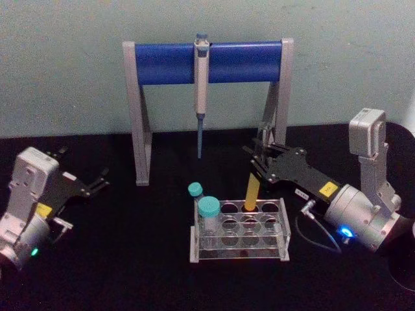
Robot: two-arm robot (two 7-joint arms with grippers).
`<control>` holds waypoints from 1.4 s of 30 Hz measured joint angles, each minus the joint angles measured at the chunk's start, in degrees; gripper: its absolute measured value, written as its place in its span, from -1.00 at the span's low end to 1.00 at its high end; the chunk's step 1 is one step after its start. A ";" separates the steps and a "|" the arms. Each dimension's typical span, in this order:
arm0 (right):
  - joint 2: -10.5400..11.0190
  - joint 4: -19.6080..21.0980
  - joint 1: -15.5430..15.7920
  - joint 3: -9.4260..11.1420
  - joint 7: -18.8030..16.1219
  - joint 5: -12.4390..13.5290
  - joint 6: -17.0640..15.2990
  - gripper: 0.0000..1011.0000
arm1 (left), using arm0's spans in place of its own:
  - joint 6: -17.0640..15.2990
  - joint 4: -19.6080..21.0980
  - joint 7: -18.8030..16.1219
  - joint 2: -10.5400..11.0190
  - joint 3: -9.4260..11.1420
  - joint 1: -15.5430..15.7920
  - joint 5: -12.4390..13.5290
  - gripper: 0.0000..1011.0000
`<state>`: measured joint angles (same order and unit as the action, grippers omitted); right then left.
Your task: Pick up the test tube from the test tube rack, shake it, then place it back into the test tube rack.
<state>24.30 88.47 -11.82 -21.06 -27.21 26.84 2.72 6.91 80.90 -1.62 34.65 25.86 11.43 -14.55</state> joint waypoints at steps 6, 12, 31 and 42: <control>-0.25 -0.86 -0.45 -0.34 -0.12 -0.18 0.40 -0.55 | 0.00 0.00 0.00 0.00 0.00 0.00 0.00 1.00; -0.43 -1.58 -0.73 -0.53 -0.01 -0.85 0.79 -0.55 | 0.00 0.00 0.00 0.00 0.00 0.00 0.00 1.00; -1.01 -4.15 -0.69 -1.00 -0.26 -1.68 0.79 -0.55 | 0.00 0.00 0.00 0.00 0.00 0.00 0.00 1.00; -1.48 -5.46 -0.69 -1.29 -0.35 -1.79 0.49 -0.55 | 0.00 0.00 0.00 0.00 0.00 0.00 0.00 1.00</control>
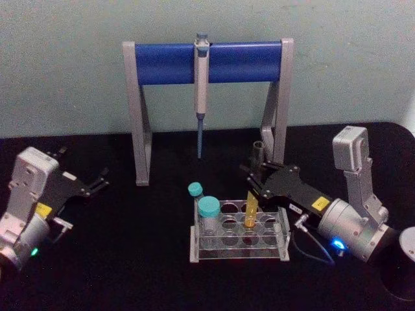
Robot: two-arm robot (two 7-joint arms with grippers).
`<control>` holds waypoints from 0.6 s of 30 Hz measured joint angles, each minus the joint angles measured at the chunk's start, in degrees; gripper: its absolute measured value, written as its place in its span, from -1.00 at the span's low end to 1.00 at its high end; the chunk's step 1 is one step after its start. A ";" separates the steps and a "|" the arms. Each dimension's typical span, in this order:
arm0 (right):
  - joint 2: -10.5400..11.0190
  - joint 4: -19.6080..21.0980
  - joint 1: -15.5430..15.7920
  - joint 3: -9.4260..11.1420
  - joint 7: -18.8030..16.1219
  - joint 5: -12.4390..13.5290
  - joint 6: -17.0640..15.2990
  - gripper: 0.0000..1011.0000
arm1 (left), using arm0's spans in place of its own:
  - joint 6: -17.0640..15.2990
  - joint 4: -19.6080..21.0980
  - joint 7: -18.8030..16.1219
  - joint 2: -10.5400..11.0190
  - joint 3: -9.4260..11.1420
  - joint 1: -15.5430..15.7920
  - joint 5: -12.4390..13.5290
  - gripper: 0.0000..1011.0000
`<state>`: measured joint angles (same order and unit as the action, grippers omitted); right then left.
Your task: Pick up the test tube from the test tube rack, shake it, then place it back into the test tube rack.
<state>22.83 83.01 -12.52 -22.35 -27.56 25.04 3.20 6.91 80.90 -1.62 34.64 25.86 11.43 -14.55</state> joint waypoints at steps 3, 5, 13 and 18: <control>-0.09 -0.31 0.00 -0.11 0.05 -0.23 -0.13 -0.55 | 0.00 0.00 0.00 0.00 0.00 0.00 0.00 1.00; -0.16 -0.52 -0.01 -0.14 0.10 -0.34 -0.19 -0.55 | 0.00 0.00 0.00 0.00 0.00 0.00 0.00 1.00; -0.57 -1.50 -0.04 -0.23 0.32 -0.55 -0.40 -0.55 | 0.00 0.00 0.00 0.00 0.00 0.00 0.00 1.00; -0.75 -1.82 -0.06 -0.29 0.32 -0.59 -0.58 -0.55 | 0.00 0.00 0.00 0.00 0.00 0.00 0.00 1.00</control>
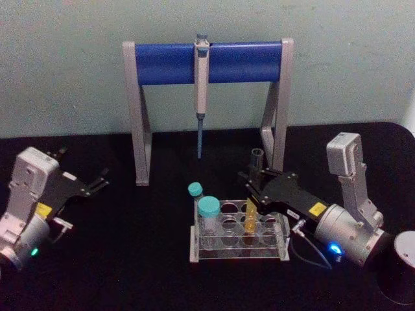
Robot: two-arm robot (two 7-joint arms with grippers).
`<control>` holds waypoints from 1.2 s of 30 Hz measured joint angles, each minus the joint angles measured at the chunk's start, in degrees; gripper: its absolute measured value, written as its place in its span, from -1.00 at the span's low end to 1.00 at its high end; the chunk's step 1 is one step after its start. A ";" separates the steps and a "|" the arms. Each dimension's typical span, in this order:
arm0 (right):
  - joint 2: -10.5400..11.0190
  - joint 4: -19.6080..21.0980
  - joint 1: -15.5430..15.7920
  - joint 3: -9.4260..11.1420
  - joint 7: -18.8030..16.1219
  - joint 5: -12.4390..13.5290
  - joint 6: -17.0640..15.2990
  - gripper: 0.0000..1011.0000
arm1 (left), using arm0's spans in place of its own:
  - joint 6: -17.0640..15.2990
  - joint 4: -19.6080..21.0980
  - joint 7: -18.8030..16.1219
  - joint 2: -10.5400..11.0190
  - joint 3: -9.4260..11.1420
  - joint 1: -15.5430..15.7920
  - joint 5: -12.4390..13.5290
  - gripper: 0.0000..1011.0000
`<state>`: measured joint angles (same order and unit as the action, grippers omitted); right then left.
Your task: Pick up the test tube from the test tube rack, shake it, then place it back into the test tube rack.
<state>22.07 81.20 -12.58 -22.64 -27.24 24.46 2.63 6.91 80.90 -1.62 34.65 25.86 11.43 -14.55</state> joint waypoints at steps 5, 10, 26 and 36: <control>-0.14 -0.36 -0.15 -0.05 -0.02 -0.10 -0.15 -0.55 | 0.00 0.00 0.00 0.00 0.00 0.00 0.00 1.00; -0.17 -0.42 -0.22 -0.11 -0.04 -0.21 -0.32 -0.55 | 0.00 0.00 0.00 0.00 0.00 0.00 0.00 1.00; -0.29 -0.60 -0.39 -0.20 0.11 -0.50 -0.35 -0.55 | 0.00 0.00 0.00 0.00 0.00 0.00 0.01 1.00; -0.27 -0.59 -0.35 -0.15 0.11 -0.43 -0.31 -0.20 | 0.00 0.00 0.00 0.00 0.00 0.00 0.00 1.00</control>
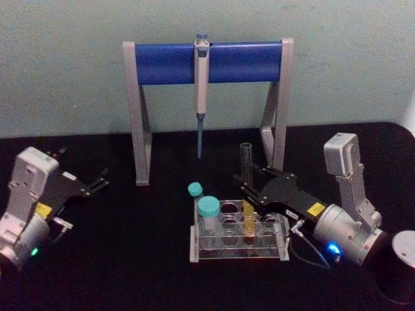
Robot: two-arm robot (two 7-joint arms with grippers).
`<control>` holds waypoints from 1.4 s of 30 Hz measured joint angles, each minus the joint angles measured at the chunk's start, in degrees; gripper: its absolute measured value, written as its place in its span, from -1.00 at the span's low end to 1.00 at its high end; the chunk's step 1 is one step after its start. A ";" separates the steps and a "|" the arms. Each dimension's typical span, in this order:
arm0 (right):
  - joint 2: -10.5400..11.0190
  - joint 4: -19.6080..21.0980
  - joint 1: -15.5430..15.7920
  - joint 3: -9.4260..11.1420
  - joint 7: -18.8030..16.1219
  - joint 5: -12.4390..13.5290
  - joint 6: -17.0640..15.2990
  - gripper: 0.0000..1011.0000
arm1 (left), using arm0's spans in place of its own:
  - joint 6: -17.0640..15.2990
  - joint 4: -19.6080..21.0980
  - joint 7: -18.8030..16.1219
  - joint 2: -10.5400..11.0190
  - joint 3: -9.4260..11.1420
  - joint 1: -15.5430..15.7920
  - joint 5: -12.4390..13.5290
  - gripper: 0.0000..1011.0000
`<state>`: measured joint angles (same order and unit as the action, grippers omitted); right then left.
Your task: Pick up the test tube from the test tube rack, shake it, then place it back into the test tube rack.
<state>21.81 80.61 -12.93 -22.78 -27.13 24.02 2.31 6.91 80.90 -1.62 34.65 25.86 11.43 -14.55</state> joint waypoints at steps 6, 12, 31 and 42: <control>0.00 0.03 0.00 0.01 0.00 0.03 0.00 0.22 | 0.00 0.00 0.00 0.00 0.00 0.00 0.00 1.00; 0.00 0.03 0.00 0.01 0.00 0.06 0.00 0.60 | 0.00 0.00 0.00 0.00 0.00 0.00 0.00 1.00; 0.00 0.05 0.03 0.02 -0.03 0.09 0.00 0.98 | 0.00 0.00 0.00 0.00 0.00 0.00 0.00 1.00; 2.35 4.54 3.26 1.22 -0.62 1.49 -0.21 0.98 | 0.00 0.00 0.00 0.00 0.00 0.00 0.00 1.00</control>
<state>24.16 85.14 -9.67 -21.56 -27.75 25.51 2.11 6.91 80.90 -1.62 34.65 25.86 11.43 -14.55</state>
